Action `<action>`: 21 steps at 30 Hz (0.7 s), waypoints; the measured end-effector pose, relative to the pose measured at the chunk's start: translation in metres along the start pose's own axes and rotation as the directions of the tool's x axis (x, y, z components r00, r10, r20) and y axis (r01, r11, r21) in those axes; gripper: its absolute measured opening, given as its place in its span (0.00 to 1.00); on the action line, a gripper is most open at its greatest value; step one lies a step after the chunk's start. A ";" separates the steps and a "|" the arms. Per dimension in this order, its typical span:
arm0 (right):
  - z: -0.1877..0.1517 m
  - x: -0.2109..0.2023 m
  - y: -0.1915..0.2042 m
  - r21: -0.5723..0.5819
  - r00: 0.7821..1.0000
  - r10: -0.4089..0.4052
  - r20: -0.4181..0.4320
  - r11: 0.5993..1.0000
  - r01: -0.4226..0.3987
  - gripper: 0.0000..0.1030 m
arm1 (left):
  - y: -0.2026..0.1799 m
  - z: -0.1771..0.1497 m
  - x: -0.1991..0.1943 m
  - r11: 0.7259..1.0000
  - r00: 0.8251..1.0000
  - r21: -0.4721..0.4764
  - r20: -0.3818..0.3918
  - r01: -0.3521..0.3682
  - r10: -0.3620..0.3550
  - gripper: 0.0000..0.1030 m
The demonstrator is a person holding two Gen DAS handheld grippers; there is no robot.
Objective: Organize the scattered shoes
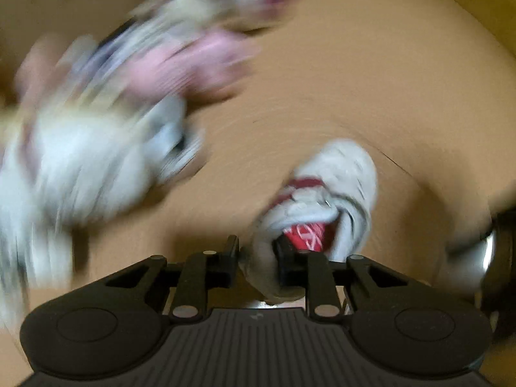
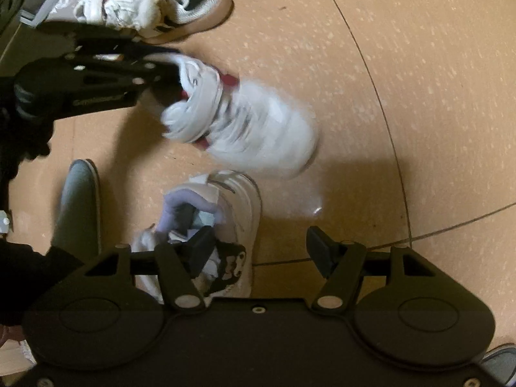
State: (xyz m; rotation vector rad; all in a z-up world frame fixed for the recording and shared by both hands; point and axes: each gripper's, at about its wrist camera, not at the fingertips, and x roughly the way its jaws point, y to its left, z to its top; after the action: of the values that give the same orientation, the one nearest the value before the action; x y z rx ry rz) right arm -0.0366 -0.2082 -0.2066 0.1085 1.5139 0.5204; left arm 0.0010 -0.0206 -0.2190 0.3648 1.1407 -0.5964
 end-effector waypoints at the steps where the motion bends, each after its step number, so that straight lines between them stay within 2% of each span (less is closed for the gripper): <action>1: 0.002 -0.003 -0.001 -0.002 1.000 0.004 0.005 1.000 -0.004 0.63 | -0.004 0.006 0.001 0.998 1.000 0.055 0.003 -0.029 0.029 0.22; 3: 0.005 -0.009 -0.002 -0.007 1.000 0.013 0.016 1.000 -0.013 0.63 | -0.006 0.012 0.006 0.997 0.999 0.067 0.004 -0.047 0.046 0.23; 7: 0.013 -0.013 -0.009 0.025 0.998 0.001 0.056 1.000 -0.002 0.63 | -0.004 0.012 0.008 0.996 0.997 -0.023 -0.007 -0.080 0.080 0.33; 8: 0.015 -0.014 -0.011 0.036 0.998 -0.004 0.067 0.999 0.002 0.63 | 0.001 0.009 0.008 0.993 0.996 -0.078 -0.007 -0.085 0.084 0.39; 10: 0.019 -0.016 -0.015 0.058 0.996 -0.015 0.090 0.998 0.010 0.63 | 0.013 0.002 0.004 0.974 0.997 -0.209 -0.002 -0.081 0.082 0.43; 11: 0.021 -0.016 -0.017 0.068 0.995 -0.020 0.101 0.998 0.014 0.63 | 0.019 -0.002 0.002 0.958 0.997 -0.276 0.004 -0.074 0.078 0.51; 14: 0.028 -0.018 -0.023 0.101 0.990 -0.038 0.133 0.995 0.024 0.63 | 0.036 -0.018 -0.015 0.873 0.997 -0.488 0.071 0.008 0.030 0.54; 16: 0.032 -0.020 -0.026 0.123 0.987 -0.050 0.154 0.992 0.031 0.63 | 0.040 -0.025 -0.020 0.816 0.996 -0.578 0.072 0.002 0.048 0.54; 17: 0.034 -0.020 -0.028 0.132 0.985 -0.056 0.163 0.991 0.034 0.63 | 0.044 -0.034 -0.025 0.737 0.995 -0.676 0.074 0.004 0.062 0.54; 21: 0.038 -0.011 -0.024 0.100 0.982 -0.071 0.173 0.994 0.054 0.63 | 0.046 -0.050 -0.028 0.588 0.994 -0.808 0.083 0.025 0.071 0.54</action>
State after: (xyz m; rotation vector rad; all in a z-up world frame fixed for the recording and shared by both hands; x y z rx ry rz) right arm 0.0069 -0.2241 -0.2031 0.1752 1.3641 0.3784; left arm -0.0160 0.0511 -0.2138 -0.4563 1.1808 -0.0106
